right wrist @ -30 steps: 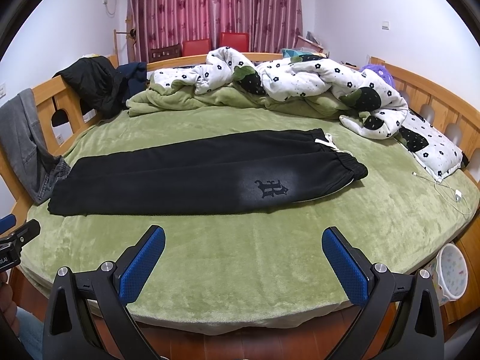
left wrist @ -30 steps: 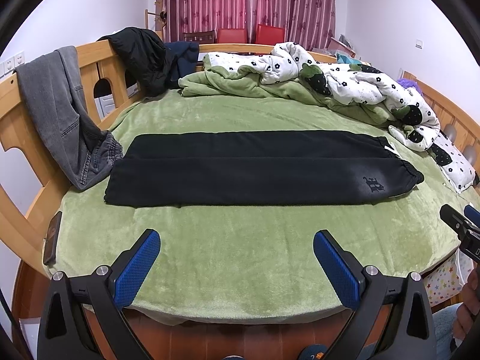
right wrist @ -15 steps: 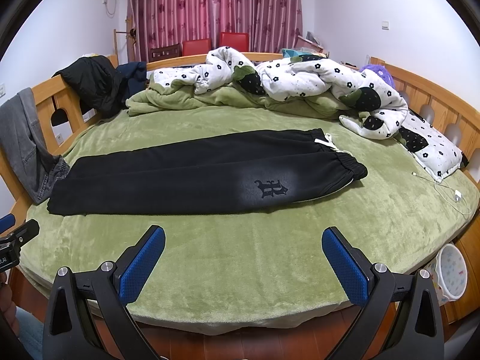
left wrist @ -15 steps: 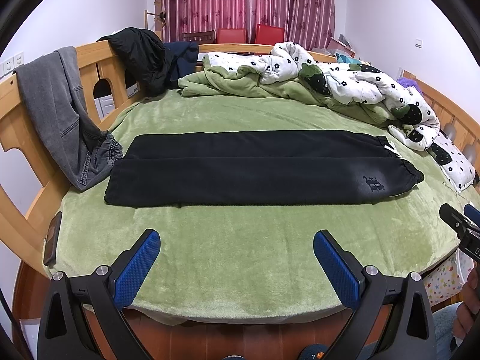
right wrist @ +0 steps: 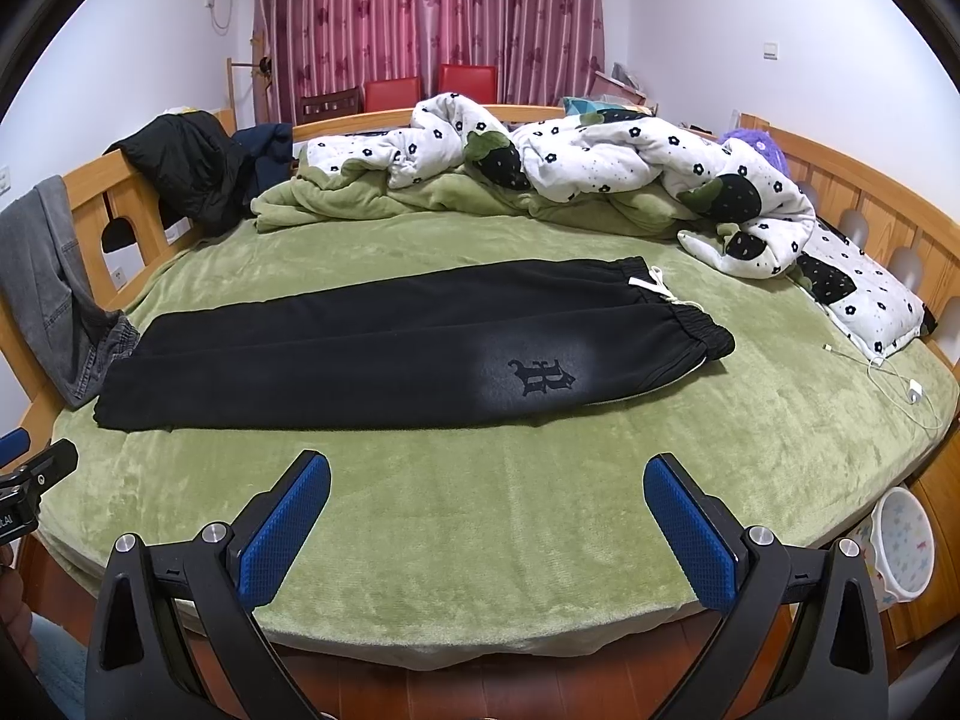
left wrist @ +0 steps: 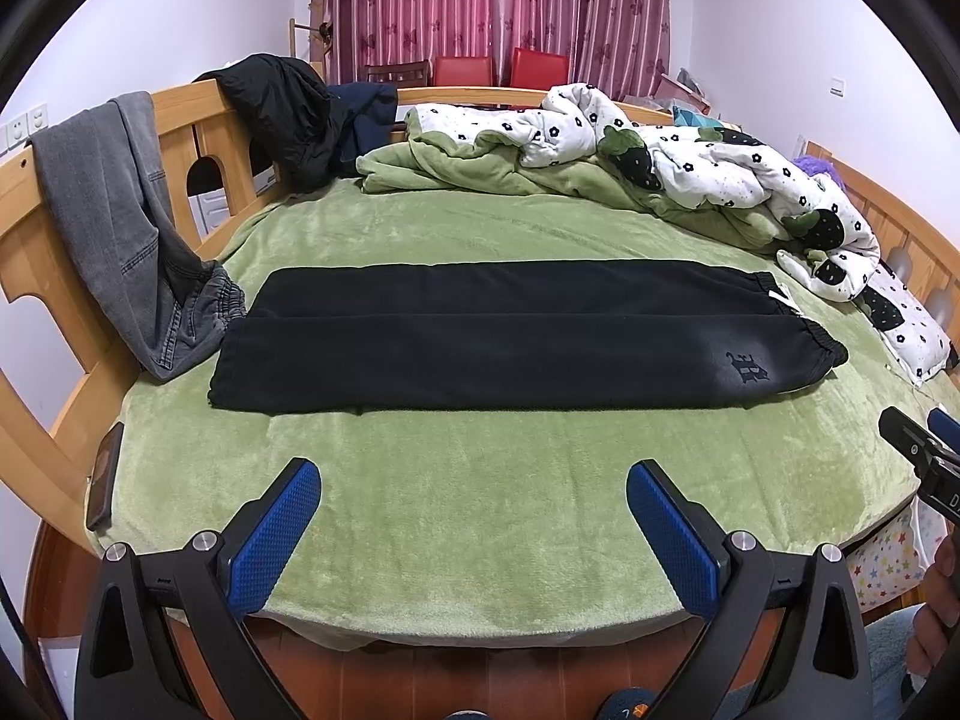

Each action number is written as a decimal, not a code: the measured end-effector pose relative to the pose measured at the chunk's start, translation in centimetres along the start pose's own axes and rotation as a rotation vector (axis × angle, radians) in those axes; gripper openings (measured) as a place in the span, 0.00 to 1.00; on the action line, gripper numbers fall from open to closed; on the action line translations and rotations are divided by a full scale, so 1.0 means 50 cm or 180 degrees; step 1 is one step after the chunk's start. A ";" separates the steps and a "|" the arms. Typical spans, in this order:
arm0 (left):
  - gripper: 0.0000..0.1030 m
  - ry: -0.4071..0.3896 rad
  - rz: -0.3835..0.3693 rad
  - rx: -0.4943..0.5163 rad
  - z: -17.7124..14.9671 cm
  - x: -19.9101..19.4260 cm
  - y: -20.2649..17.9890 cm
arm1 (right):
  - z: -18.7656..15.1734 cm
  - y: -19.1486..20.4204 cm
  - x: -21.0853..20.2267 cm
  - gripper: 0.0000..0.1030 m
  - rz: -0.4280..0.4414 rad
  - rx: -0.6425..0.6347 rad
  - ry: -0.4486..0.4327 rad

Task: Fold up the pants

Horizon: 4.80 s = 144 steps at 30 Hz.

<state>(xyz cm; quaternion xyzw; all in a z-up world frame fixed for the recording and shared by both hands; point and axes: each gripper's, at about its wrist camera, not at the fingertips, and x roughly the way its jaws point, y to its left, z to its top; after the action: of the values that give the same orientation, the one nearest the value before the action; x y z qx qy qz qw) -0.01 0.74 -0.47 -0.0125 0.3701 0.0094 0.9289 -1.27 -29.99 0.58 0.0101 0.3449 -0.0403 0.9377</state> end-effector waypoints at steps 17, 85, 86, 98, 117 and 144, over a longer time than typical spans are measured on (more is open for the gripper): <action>1.00 0.0016 -0.0125 -0.0022 -0.001 0.005 -0.008 | -0.004 -0.013 0.005 1.00 0.0044 0.0043 -0.0047; 0.11 0.0167 -0.0543 -0.1836 0.149 0.522 0.325 | 0.138 -0.358 0.608 0.17 0.0922 0.1615 0.0221; 0.11 0.0135 -0.0541 -0.1754 0.171 0.527 0.324 | 0.168 -0.346 0.607 0.17 0.0939 0.1515 0.0173; 0.11 0.0296 0.0017 -0.0994 0.362 0.786 0.262 | 0.351 -0.288 0.838 0.17 0.0654 0.1164 0.0256; 0.70 0.0514 -0.0204 -0.1450 0.173 0.601 0.347 | 0.187 -0.278 0.637 0.67 0.0293 0.0965 0.0332; 0.11 0.0364 -0.0221 -0.1845 0.134 0.673 0.393 | 0.144 -0.390 0.780 0.13 0.0427 0.1927 0.0244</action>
<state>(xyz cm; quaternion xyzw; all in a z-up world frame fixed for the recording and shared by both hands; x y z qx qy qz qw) 28.48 20.87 -19.05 -0.2904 0.4031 0.0821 0.8640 31.36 -52.43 -19.05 0.3131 0.3510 -0.0788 0.8789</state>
